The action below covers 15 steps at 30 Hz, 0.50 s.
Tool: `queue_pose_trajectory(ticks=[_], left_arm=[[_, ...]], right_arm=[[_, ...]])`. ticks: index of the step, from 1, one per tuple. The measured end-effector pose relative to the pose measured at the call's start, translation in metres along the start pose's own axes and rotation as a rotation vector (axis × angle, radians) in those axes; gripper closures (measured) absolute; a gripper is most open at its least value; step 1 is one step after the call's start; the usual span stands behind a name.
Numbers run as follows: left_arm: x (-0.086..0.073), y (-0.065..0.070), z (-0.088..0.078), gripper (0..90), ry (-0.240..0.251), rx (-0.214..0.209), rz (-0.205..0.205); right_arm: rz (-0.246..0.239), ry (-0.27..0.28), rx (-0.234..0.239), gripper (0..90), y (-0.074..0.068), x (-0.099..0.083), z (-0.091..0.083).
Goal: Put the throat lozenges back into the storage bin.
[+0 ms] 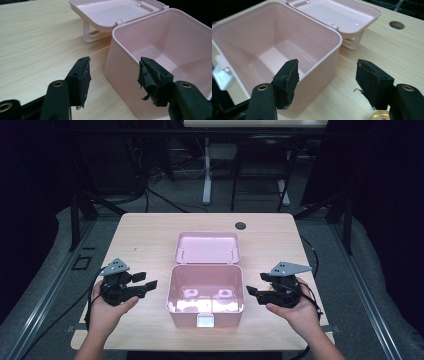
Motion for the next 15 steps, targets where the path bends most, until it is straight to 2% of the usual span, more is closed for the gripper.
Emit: queue_pose_trajectory(ticks=[3,6,9,12,15], left_arm=[[0.001,0.002,0.001,40.7,0.001,-0.008,-0.001],[0.002,0.002,0.000,39.9,0.005,-0.007,-0.003],[0.002,0.002,0.000,39.7,0.003,-0.007,0.003],[0.001,0.001,0.000,39.7,-0.005,-0.007,0.008],[0.000,0.000,0.000,39.7,-0.003,-0.004,0.007]], right_arm=[[-0.014,-0.038,0.001,30.8,0.004,-0.002,0.002],[-0.031,-0.115,0.009,26.1,0.008,-0.009,0.005],[-0.048,-0.172,-0.009,23.4,0.015,-0.015,0.010],[-0.035,-0.230,-0.017,20.2,0.025,-0.021,0.013],[-0.024,-0.266,-0.033,19.3,0.033,-0.024,0.015]])
Point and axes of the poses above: each handheld gripper's, and its own axes: z roughly forward along the jaws, x roughly out of its top, y roughly to its right, the point moved 10 cm from there along z, roughly forward along the jaws, and after that the axes turned 8 degrees about y, right-handed, at the moved point
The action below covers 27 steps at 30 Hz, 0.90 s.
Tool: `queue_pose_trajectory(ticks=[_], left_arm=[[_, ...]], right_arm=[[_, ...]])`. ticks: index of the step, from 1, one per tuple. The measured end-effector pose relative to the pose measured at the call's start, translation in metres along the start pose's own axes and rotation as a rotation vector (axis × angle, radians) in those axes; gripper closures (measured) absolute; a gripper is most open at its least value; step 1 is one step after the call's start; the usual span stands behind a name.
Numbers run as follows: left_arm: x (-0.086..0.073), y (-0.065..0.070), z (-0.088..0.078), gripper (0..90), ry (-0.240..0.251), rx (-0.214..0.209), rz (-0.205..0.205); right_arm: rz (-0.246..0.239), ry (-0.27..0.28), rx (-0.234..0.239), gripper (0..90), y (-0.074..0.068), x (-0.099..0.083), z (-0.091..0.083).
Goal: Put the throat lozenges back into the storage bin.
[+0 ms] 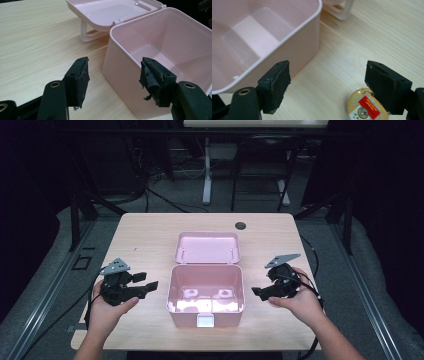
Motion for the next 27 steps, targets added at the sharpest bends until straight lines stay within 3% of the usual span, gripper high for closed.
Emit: queue_pose_trajectory(ticks=[8,19,27], left_arm=[[0.000,-0.001,-0.001,39.8,0.000,0.005,0.003],[0.001,-0.001,-0.003,40.2,-0.002,0.004,0.004],[0.000,-0.001,-0.001,40.3,-0.008,0.001,0.008]], right_arm=[[0.048,-0.079,-0.042,17.1,0.021,-0.010,0.007],[0.160,-0.213,-0.111,17.3,0.039,-0.026,0.015],[0.160,-0.279,-0.178,17.4,0.051,-0.040,0.025]])
Point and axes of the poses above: each handheld gripper's, and its own axes: z roughly forward along the jaws, x roughly out of its top, y roughly to its right, the point moved 10 cm from there along z, roughly forward along the jaws, and after that the axes turned 8 degrees about y, right-handed, at the moved point
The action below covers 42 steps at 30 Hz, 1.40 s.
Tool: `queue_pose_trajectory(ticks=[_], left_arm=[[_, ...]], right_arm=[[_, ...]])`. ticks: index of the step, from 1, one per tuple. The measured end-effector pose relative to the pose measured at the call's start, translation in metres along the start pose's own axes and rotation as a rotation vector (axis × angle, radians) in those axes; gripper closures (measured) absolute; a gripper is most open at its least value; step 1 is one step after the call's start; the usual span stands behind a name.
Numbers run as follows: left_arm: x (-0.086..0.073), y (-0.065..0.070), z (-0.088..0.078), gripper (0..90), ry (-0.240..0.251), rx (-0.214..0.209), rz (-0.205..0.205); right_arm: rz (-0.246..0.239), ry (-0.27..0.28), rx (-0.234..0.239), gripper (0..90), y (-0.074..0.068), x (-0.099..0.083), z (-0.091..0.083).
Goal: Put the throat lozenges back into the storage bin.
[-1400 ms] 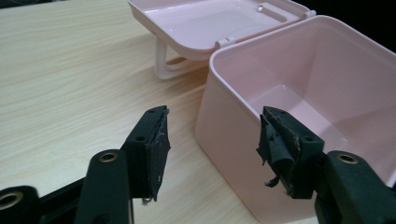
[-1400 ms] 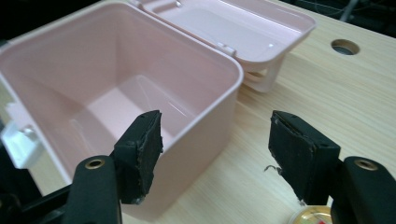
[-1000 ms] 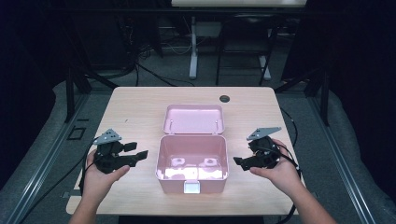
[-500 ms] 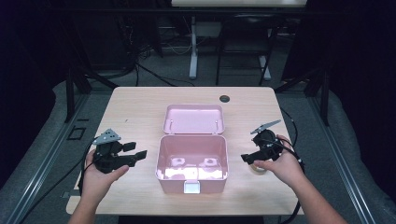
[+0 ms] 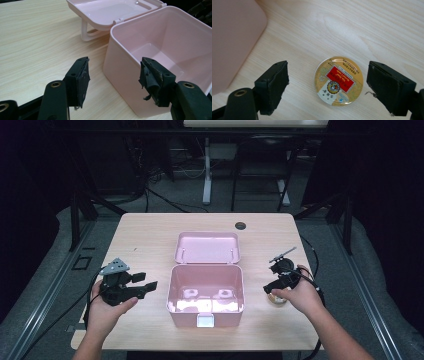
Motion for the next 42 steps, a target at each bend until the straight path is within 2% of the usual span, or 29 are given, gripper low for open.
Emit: queue_pose_trajectory(ticks=[9,16,20,24,30,34,42], left_arm=[[-0.001,-0.001,-0.001,40.4,-0.004,0.001,-0.001],[-0.001,-0.002,0.000,40.4,-0.004,0.004,0.000],[-0.001,-0.003,0.000,40.4,-0.005,0.007,-0.001],[-0.002,-0.003,0.000,40.4,-0.009,0.005,-0.006],[-0.002,-0.002,0.001,40.4,-0.010,0.006,-0.001],[-0.002,-0.003,0.001,40.4,-0.007,0.007,-0.004],[-0.002,-0.002,0.001,40.4,-0.010,0.003,-0.003]], right_arm=[[0.032,-0.051,-0.020,16.0,0.011,-0.006,0.013],[0.080,-0.122,-0.045,14.3,0.021,-0.013,0.026],[0.107,-0.144,-0.042,13.8,0.022,-0.015,0.030],[0.094,-0.186,-0.017,9.5,0.019,-0.022,0.036],[0.091,-0.227,-0.015,8.1,0.020,-0.028,0.040],[0.108,-0.246,-0.016,8.1,0.020,-0.030,0.042],[0.100,-0.296,-0.017,7.3,0.021,-0.035,0.048]])
Point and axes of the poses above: each handheld gripper's, and its own axes: z roughly forward along the jaws, x roughly out of its top, y roughly to its right, the point moved 10 cm from there along z, roughly forward along the jaws, and after that the axes turned 8 degrees about y, right-handed, at the moved point
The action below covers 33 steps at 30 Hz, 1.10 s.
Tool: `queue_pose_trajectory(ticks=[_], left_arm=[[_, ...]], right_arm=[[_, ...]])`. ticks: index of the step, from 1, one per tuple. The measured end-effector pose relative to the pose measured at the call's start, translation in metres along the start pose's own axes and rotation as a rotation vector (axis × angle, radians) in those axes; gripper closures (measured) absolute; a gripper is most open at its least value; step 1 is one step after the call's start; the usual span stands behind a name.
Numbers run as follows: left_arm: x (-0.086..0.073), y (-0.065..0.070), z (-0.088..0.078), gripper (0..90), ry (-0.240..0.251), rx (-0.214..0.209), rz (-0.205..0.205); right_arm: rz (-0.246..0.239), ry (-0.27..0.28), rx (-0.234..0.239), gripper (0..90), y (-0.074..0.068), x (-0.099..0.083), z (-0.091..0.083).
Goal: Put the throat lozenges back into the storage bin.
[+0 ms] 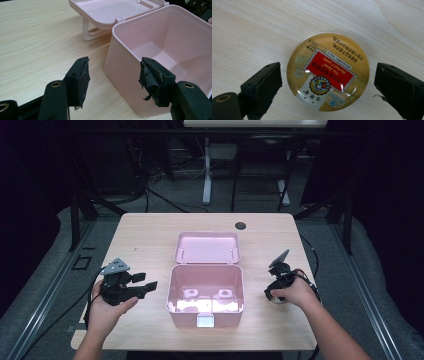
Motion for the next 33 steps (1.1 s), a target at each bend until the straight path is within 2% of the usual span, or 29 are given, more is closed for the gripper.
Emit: queue_pose_trajectory(ticks=[7,12,18,25,33], left_arm=[[0.001,0.000,-0.001,40.5,0.007,0.001,-0.002],[0.001,0.000,0.000,40.5,0.008,0.003,-0.003],[0.001,0.001,0.001,40.5,0.007,0.002,-0.002],[0.002,-0.001,-0.001,40.6,0.014,0.007,-0.005],[0.002,-0.001,-0.002,40.6,0.014,0.006,-0.007]], right_arm=[[0.007,-0.018,-0.010,7.5,0.001,-0.001,0.005],[0.015,-0.027,-0.001,9.8,0.004,-0.003,0.007],[0.029,-0.025,0.016,14.5,0.001,-0.003,0.008],[0.012,-0.048,0.013,16.4,-0.001,-0.004,0.010],[0.005,-0.035,0.012,18.8,0.000,-0.003,0.013]])
Point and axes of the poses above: each handheld gripper's, and its own axes: z roughly forward along the jaws, x roughly out of its top, y roughly to its right, the point moved 10 cm from there along z, roughly forward along the jaws, and after that the axes turned 8 degrees about y, right-handed, at the moved point
